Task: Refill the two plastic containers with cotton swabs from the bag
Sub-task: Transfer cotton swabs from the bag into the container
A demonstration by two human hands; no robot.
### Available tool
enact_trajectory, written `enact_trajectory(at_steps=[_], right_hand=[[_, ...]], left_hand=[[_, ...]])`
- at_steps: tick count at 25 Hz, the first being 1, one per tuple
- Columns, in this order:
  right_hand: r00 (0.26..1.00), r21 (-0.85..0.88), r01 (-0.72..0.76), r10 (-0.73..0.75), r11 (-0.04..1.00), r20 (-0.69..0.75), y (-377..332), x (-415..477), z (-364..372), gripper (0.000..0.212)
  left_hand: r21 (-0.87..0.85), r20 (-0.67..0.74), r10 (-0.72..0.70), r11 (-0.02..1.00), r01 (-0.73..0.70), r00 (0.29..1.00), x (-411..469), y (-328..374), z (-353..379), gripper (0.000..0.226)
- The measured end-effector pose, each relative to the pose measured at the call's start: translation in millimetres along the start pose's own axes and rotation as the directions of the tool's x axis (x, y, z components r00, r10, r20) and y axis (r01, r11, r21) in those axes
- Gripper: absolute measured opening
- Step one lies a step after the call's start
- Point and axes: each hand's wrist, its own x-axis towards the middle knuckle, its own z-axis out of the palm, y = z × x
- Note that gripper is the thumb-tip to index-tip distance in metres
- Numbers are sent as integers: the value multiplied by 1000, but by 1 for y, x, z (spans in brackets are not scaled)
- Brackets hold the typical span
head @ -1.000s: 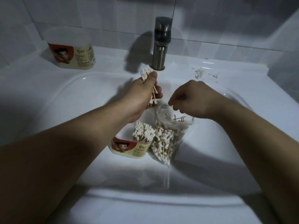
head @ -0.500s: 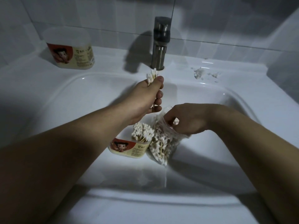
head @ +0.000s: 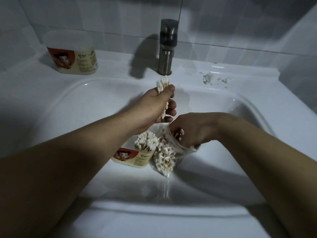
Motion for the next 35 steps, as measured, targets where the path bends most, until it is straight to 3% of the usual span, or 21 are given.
enact_trajectory(at_steps=[5, 9, 12, 16, 18, 20, 23, 26, 30, 35], right_hand=[[997, -121, -74, 69, 990, -47, -1, -5, -7, 27], [957, -145, -167, 125, 975, -263, 7, -5, -11, 29], [936, -126, -186, 138, 974, -323, 11, -2, -11, 18], [932, -76, -140, 106, 987, -346, 18, -2, -11, 8], [922, 1, -112, 104, 994, -373, 21, -5, -14, 7], [904, 88, -96, 124, 991, -410, 23, -7, -15, 3], [882, 298, -65, 195, 952, -430, 26, -12, -20, 10], [845, 479, -18, 270, 878, -462, 32, -16, -23, 18], [813, 507, 46, 263, 861, -520, 36, -16, -24, 23], [802, 482, 112, 207, 869, -560, 33, -17, -27, 17]], left_hand=[[5, -2, 2, 1000, -2, 1000, 0, 0, 0, 26], [-16, 45, 42, 999, -41, 998, 0, 1, 2, 27], [159, 113, 146, 974, -163, 983, -1, -1, 1, 27], [638, 207, 247, 699, -321, 947, -2, -5, -7, 30], [749, 206, 194, 600, -283, 959, -3, -7, -8, 34], [786, 204, 129, 569, -241, 970, 1, -11, -10, 43], [767, 211, 64, 608, -206, 975, 4, -14, -14, 58], [735, 214, 58, 648, -200, 975, 4, -15, -14, 48], [692, 142, 160, 690, -213, 977, 4, -13, -12, 36], [521, 97, 345, 781, -343, 933, 1, -5, -8, 50]])
